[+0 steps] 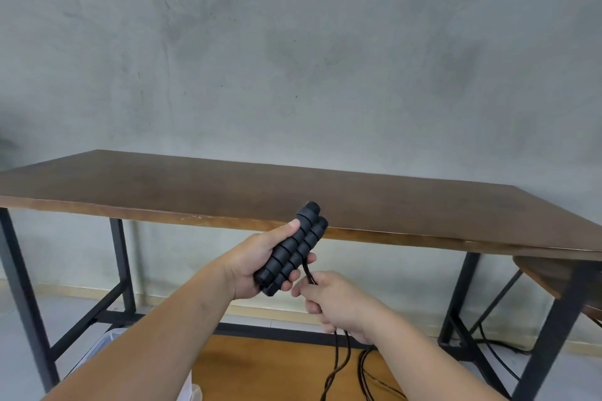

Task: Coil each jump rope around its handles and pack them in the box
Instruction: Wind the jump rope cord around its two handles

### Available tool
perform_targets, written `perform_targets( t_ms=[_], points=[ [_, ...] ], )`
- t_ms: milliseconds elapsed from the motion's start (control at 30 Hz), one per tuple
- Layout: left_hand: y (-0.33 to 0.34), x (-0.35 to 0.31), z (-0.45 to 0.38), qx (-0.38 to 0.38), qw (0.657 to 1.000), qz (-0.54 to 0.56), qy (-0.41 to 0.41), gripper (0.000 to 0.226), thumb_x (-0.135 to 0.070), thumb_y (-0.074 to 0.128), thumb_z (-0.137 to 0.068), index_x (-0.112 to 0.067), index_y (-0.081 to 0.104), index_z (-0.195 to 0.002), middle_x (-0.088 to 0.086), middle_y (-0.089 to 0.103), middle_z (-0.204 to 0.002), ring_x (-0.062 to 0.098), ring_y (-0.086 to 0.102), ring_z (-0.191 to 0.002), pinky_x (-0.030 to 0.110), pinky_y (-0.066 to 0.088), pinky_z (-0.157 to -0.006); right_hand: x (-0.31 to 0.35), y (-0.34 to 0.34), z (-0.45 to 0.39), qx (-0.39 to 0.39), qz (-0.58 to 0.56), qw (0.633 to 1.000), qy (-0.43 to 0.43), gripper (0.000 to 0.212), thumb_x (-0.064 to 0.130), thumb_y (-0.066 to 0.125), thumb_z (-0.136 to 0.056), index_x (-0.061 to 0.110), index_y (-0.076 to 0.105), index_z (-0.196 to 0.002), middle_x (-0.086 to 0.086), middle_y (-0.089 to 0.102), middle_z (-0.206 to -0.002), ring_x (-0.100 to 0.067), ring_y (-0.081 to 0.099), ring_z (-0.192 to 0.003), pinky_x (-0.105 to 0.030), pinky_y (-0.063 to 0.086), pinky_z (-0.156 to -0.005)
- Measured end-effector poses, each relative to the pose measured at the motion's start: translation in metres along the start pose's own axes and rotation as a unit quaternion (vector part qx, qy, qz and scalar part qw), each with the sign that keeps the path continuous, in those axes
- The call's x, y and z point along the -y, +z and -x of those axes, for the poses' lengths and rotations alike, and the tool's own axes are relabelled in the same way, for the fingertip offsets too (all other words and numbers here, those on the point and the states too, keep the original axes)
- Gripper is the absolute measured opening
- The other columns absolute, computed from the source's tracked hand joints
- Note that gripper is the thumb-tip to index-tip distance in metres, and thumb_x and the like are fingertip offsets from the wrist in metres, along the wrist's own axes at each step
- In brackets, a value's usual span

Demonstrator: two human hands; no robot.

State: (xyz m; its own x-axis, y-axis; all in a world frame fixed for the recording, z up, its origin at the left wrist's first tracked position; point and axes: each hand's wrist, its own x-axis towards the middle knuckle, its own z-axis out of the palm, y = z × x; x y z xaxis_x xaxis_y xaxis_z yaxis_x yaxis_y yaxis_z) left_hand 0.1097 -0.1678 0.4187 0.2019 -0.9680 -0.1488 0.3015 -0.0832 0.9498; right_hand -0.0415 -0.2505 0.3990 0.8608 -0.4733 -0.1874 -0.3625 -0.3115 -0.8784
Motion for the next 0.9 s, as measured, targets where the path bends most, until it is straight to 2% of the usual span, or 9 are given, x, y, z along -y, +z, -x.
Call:
perform_targets(
  t_ms=[233, 333, 467, 533, 600, 667, 733, 800, 900],
  points=[
    [-0.014, 0.008, 0.005, -0.042, 0.994, -0.097, -0.011, 0.059, -0.054, 0.061, -0.088, -0.011, 0.058, -0.128, 0.013, 0.070, -0.105, 0.021, 0.055, -0.065, 0.028, 0.045, -0.051, -0.010, -0.001, 0.011, -0.022, 0.155, 0.987, -0.024, 0.036, 0.042, 0.045, -0.102, 0.011, 0.064, -0.106, 0.002, 0.046, -0.065, -0.011, 0.047, -0.047, -0.027, 0.043, -0.053],
    [-0.013, 0.011, 0.005, -0.063, 0.976, -0.210, -0.002, 0.051, -0.055, 0.061, -0.091, -0.012, 0.062, -0.118, 0.009, 0.070, -0.096, 0.019, 0.053, -0.064, 0.029, 0.043, -0.054, -0.006, 0.000, 0.018, -0.028, 0.229, 0.972, -0.034, 0.039, 0.045, 0.042, -0.102, 0.013, 0.064, -0.104, -0.001, 0.054, -0.071, -0.013, 0.058, -0.054, -0.032, 0.050, -0.061],
    [-0.008, 0.011, 0.002, -0.088, 0.890, -0.447, 0.030, 0.038, -0.056, 0.059, -0.091, -0.022, 0.062, -0.106, 0.001, 0.057, -0.074, 0.017, 0.051, -0.064, 0.030, 0.043, -0.063, 0.009, -0.011, 0.022, -0.053, 0.311, 0.948, -0.050, 0.035, 0.041, 0.045, -0.102, 0.014, 0.067, -0.103, -0.002, 0.057, -0.074, -0.017, 0.055, -0.065, -0.033, 0.045, -0.063],
    [-0.006, 0.010, 0.003, -0.058, 0.845, -0.531, 0.039, 0.032, -0.052, 0.058, -0.093, -0.030, 0.056, -0.116, -0.003, 0.059, -0.082, 0.015, 0.054, -0.071, 0.026, 0.044, -0.067, 0.019, -0.021, 0.025, -0.044, 0.352, 0.934, -0.051, 0.032, 0.043, 0.050, -0.099, 0.017, 0.069, -0.098, -0.001, 0.061, -0.078, -0.017, 0.058, -0.070, -0.033, 0.046, -0.065],
    [-0.007, 0.012, 0.004, -0.034, 0.809, -0.586, 0.031, 0.040, -0.052, 0.058, -0.093, -0.034, 0.049, -0.128, -0.004, 0.062, -0.095, 0.016, 0.058, -0.081, 0.030, 0.049, -0.070, 0.029, -0.031, 0.030, -0.028, 0.386, 0.921, -0.052, 0.028, 0.045, 0.056, -0.096, 0.021, 0.070, -0.097, 0.000, 0.066, -0.086, -0.016, 0.061, -0.077, -0.032, 0.049, -0.068],
    [-0.009, 0.012, 0.006, -0.026, 0.796, -0.604, 0.021, 0.045, -0.055, 0.058, -0.093, -0.038, 0.044, -0.132, -0.002, 0.064, -0.106, 0.020, 0.060, -0.089, 0.038, 0.054, -0.080, 0.038, -0.041, 0.035, -0.009, 0.401, 0.915, -0.053, 0.027, 0.047, 0.061, -0.092, 0.022, 0.072, -0.094, 0.001, 0.065, -0.083, -0.012, 0.058, -0.073, -0.029, 0.045, -0.066],
    [-0.010, 0.011, 0.008, -0.022, 0.795, -0.605, 0.024, 0.046, -0.056, 0.054, -0.094, -0.038, 0.042, -0.135, -0.002, 0.063, -0.108, 0.017, 0.058, -0.092, 0.034, 0.050, -0.083, 0.046, -0.049, 0.039, 0.010, 0.374, 0.925, -0.059, 0.031, 0.051, 0.063, -0.090, 0.023, 0.073, -0.091, 0.001, 0.063, -0.075, -0.009, 0.053, -0.066, -0.028, 0.042, -0.063],
    [-0.008, 0.011, 0.011, -0.022, 0.799, -0.600, 0.029, 0.043, -0.055, 0.051, -0.096, -0.036, 0.042, -0.134, -0.005, 0.062, -0.105, 0.013, 0.056, -0.089, 0.029, 0.045, -0.078, 0.053, -0.051, 0.044, 0.016, 0.354, 0.933, -0.059, 0.031, 0.051, 0.057, -0.094, 0.025, 0.074, -0.091, 0.006, 0.058, -0.066, -0.005, 0.050, -0.061, -0.025, 0.041, -0.062],
    [-0.004, 0.017, 0.010, -0.025, 0.796, -0.605, 0.010, 0.038, -0.052, 0.051, -0.097, -0.033, 0.044, -0.129, -0.003, 0.060, -0.096, 0.014, 0.053, -0.078, 0.027, 0.045, -0.070, 0.056, -0.043, 0.042, 0.025, 0.405, 0.911, -0.069, 0.032, 0.038, 0.046, -0.102, 0.023, 0.074, -0.100, 0.009, 0.055, -0.070, -0.008, 0.050, -0.067, -0.027, 0.042, -0.066]
  ],
)
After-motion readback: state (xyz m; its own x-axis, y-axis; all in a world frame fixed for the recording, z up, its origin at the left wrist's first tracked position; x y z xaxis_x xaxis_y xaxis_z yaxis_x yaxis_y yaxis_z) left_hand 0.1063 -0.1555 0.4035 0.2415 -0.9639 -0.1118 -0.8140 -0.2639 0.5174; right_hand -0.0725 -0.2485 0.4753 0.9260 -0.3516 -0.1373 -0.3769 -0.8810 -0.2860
